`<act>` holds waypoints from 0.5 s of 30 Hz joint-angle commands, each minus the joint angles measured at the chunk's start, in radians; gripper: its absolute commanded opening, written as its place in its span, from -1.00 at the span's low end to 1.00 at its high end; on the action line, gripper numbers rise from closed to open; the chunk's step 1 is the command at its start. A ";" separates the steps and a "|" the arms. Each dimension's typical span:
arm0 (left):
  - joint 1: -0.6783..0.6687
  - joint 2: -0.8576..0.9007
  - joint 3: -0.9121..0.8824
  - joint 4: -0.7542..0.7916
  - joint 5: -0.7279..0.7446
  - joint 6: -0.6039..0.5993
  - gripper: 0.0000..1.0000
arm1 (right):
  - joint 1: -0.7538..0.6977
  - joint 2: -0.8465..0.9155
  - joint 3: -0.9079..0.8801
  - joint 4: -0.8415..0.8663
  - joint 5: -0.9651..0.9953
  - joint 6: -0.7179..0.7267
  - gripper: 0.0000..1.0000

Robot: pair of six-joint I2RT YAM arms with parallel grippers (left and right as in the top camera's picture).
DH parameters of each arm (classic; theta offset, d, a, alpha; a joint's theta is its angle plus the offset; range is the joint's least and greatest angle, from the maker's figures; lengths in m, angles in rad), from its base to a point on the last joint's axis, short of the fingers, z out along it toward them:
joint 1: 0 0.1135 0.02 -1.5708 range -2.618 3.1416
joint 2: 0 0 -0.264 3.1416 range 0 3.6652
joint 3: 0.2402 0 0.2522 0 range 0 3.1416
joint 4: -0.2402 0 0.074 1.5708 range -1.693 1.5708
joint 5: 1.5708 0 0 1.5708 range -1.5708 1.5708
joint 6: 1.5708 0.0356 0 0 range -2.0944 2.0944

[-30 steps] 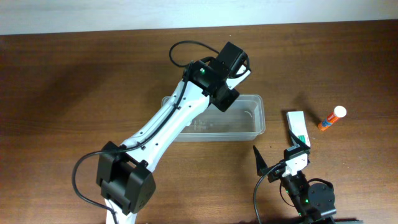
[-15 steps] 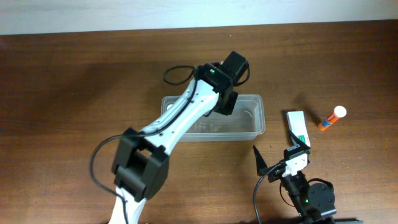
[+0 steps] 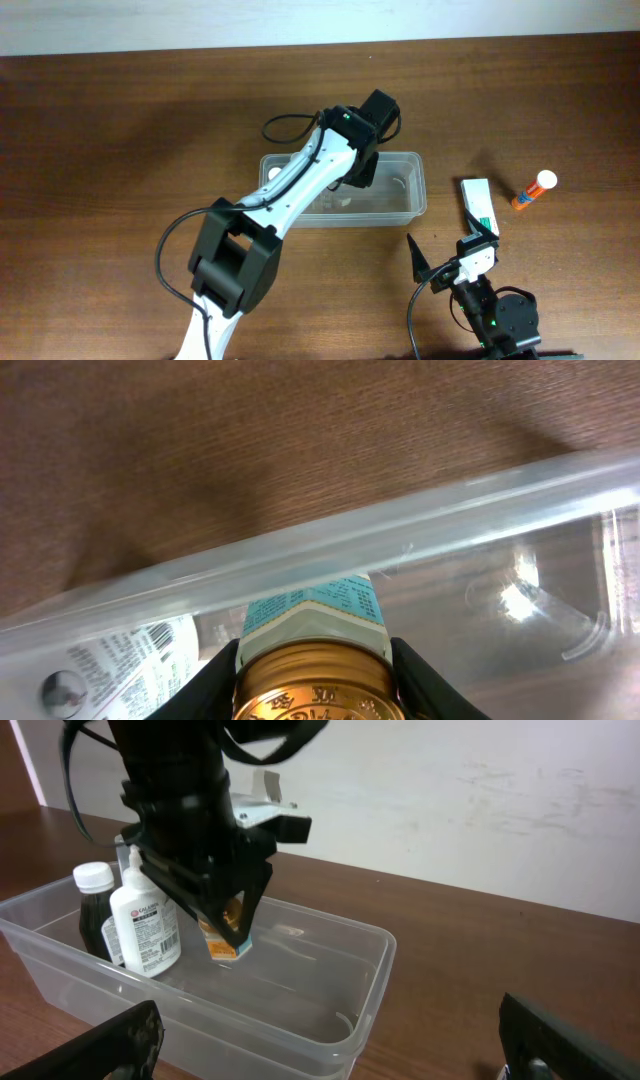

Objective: Pack container
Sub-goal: 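Lower the jar into the container beside the spray bottle and release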

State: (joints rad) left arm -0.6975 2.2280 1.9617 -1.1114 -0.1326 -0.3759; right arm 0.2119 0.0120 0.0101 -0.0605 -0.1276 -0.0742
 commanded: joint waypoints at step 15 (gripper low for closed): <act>0.053 0.063 0.017 0.048 -0.021 -0.130 -0.98 | -0.004 -0.006 -0.005 -0.007 0.009 0.012 0.97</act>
State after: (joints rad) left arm -0.6628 2.2910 1.9617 -1.0687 -0.1322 -0.4545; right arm 0.2119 0.0120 0.0101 -0.0608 -0.1276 -0.0742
